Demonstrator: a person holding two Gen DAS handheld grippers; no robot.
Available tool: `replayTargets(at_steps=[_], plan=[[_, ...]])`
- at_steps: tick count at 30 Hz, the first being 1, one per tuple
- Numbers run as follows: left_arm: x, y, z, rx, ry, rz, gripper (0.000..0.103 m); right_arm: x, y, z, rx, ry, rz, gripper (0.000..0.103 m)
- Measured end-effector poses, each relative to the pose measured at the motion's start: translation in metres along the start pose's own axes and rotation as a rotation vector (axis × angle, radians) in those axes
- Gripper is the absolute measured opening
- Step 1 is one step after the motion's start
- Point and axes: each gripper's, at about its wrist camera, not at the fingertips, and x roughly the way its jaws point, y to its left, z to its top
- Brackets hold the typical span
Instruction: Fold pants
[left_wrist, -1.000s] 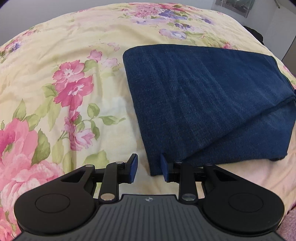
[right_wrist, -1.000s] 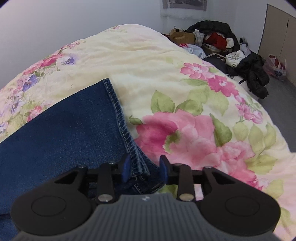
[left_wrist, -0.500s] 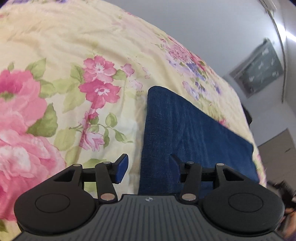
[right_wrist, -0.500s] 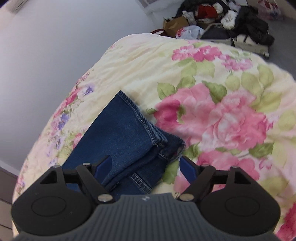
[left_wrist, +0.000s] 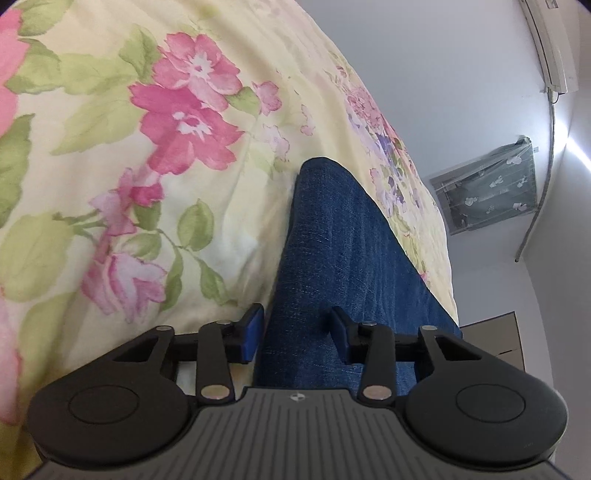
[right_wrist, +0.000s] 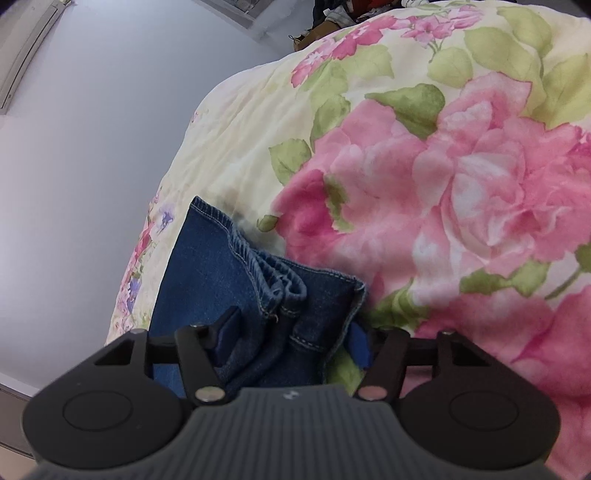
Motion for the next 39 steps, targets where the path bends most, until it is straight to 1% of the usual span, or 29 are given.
replayTargets(at_steps=[1,3,4,6,8,12,14,16,18,20,24,27,29,31,33,35,38,39], plan=[[0.003,-0.002,0.001,0.003,0.001,0.010,0.028,0.003,0.001,0.001,0.003,0.000,0.003,0.051],[0.004,-0.011,0.002,0.039,-0.008,0.045,0.020,0.004,0.005,0.003,-0.019,0.000,-0.009,0.036],[0.001,-0.018,0.002,0.067,-0.013,0.064,0.014,0.003,0.009,0.004,-0.041,-0.003,-0.017,0.033],[-0.006,-0.031,0.003,0.107,-0.025,0.086,0.010,-0.001,0.022,0.004,-0.106,-0.011,-0.033,0.023],[-0.015,-0.043,0.009,0.115,-0.038,0.098,0.009,-0.009,0.035,0.005,-0.175,-0.024,-0.053,0.019],[-0.035,-0.075,0.024,0.189,-0.055,0.104,0.009,-0.024,0.077,0.005,-0.259,-0.043,-0.084,0.016],[-0.047,-0.089,0.030,0.230,-0.067,0.113,0.009,-0.034,0.099,0.001,-0.298,-0.046,-0.083,0.015],[-0.066,-0.094,0.036,0.263,-0.092,0.136,0.009,-0.044,0.117,-0.005,-0.315,-0.027,-0.072,0.015],[-0.091,-0.088,0.042,0.264,-0.109,0.157,0.009,-0.055,0.132,-0.020,-0.339,0.003,-0.057,0.014],[-0.119,-0.080,0.049,0.278,-0.125,0.195,0.009,-0.062,0.144,-0.042,-0.353,0.031,-0.034,0.014],[-0.179,-0.050,0.055,0.285,-0.141,0.295,0.008,-0.072,0.152,-0.106,-0.349,0.112,0.042,0.014],[-0.206,-0.026,0.052,0.274,-0.149,0.367,0.008,-0.074,0.146,-0.157,-0.330,0.186,0.073,0.014],[-0.209,-0.012,0.048,0.284,-0.141,0.408,0.009,-0.070,0.140,-0.181,-0.330,0.219,0.066,0.014],[-0.202,-0.001,0.043,0.310,-0.132,0.440,0.009,-0.066,0.132,-0.195,-0.351,0.219,0.035,0.014],[-0.189,0.009,0.040,0.315,-0.124,0.477,0.009,-0.058,0.121,-0.198,-0.336,0.221,-0.003,0.014],[-0.177,0.021,0.038,0.329,-0.104,0.516,0.009,-0.048,0.111,-0.198,-0.328,0.246,-0.041,0.014],[-0.162,0.038,0.033,0.331,-0.073,0.555,0.012,-0.037,0.103,-0.200,-0.344,0.265,-0.073,0.014],[-0.160,0.040,0.030,0.348,-0.068,0.564,0.014,-0.034,0.103,-0.201,-0.354,0.266,-0.080,0.015]])
